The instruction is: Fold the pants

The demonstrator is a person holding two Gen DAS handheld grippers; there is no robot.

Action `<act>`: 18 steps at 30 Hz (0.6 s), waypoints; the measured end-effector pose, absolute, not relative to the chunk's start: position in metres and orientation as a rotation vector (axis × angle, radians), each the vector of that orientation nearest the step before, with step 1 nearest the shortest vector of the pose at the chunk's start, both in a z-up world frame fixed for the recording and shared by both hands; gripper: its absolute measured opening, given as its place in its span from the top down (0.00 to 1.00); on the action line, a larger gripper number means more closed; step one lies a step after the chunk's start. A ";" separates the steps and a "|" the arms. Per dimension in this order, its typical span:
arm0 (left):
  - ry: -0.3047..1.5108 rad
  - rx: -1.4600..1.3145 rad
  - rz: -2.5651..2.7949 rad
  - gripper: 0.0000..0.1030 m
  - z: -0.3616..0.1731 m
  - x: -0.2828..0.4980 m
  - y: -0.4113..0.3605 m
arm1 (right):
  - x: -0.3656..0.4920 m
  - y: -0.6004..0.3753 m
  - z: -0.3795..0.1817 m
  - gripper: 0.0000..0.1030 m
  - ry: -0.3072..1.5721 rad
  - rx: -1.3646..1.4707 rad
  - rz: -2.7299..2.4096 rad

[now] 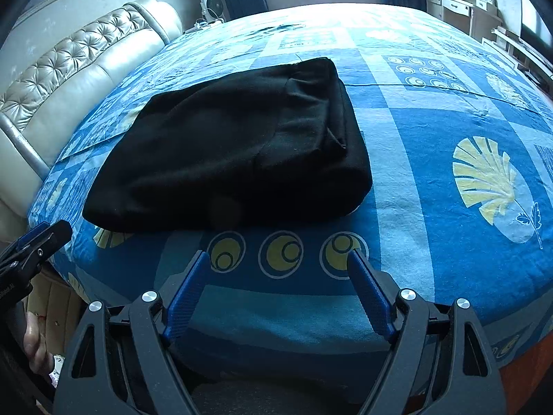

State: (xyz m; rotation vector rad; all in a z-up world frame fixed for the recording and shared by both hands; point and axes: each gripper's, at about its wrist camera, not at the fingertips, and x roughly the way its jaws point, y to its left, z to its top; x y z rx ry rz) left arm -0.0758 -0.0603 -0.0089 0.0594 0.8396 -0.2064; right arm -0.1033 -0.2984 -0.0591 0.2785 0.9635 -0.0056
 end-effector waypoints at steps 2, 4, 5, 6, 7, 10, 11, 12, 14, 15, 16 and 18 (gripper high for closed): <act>0.832 0.060 -0.207 0.02 -0.009 -0.076 -0.060 | -0.104 -0.298 -0.059 0.22 0.966 0.283 -0.006; 0.828 0.069 -0.208 0.02 -0.010 -0.077 -0.061 | -0.104 -0.297 -0.059 0.22 0.967 0.280 -0.002; 0.826 0.073 -0.207 0.02 -0.010 -0.077 -0.062 | -0.104 -0.296 -0.059 0.22 0.966 0.277 -0.001; 0.823 0.078 -0.206 0.02 -0.010 -0.078 -0.063 | -0.104 -0.296 -0.058 0.22 0.964 0.274 0.001; 0.817 0.084 -0.203 0.02 -0.009 -0.079 -0.064 | -0.105 -0.295 -0.058 0.22 0.963 0.271 0.002; 0.803 0.100 -0.204 0.02 -0.008 -0.081 -0.067 | -0.105 -0.292 -0.057 0.22 0.963 0.265 0.010; 0.800 0.102 -0.203 0.02 -0.008 -0.081 -0.067 | -0.105 -0.292 -0.057 0.22 0.963 0.263 0.012; 0.798 0.104 -0.205 0.02 -0.008 -0.082 -0.068 | -0.105 -0.291 -0.057 0.22 0.962 0.260 0.011; 0.799 0.109 -0.208 0.02 -0.008 -0.082 -0.069 | -0.105 -0.291 -0.057 0.22 0.962 0.258 0.011; 0.799 0.110 -0.208 0.02 -0.008 -0.082 -0.069 | -0.105 -0.291 -0.057 0.22 0.962 0.257 0.010; 0.800 0.111 -0.209 0.02 -0.008 -0.083 -0.069 | -0.105 -0.291 -0.057 0.22 0.961 0.255 0.008; 0.801 0.109 -0.214 0.02 -0.008 -0.082 -0.069 | -0.106 -0.291 -0.057 0.22 0.960 0.254 0.004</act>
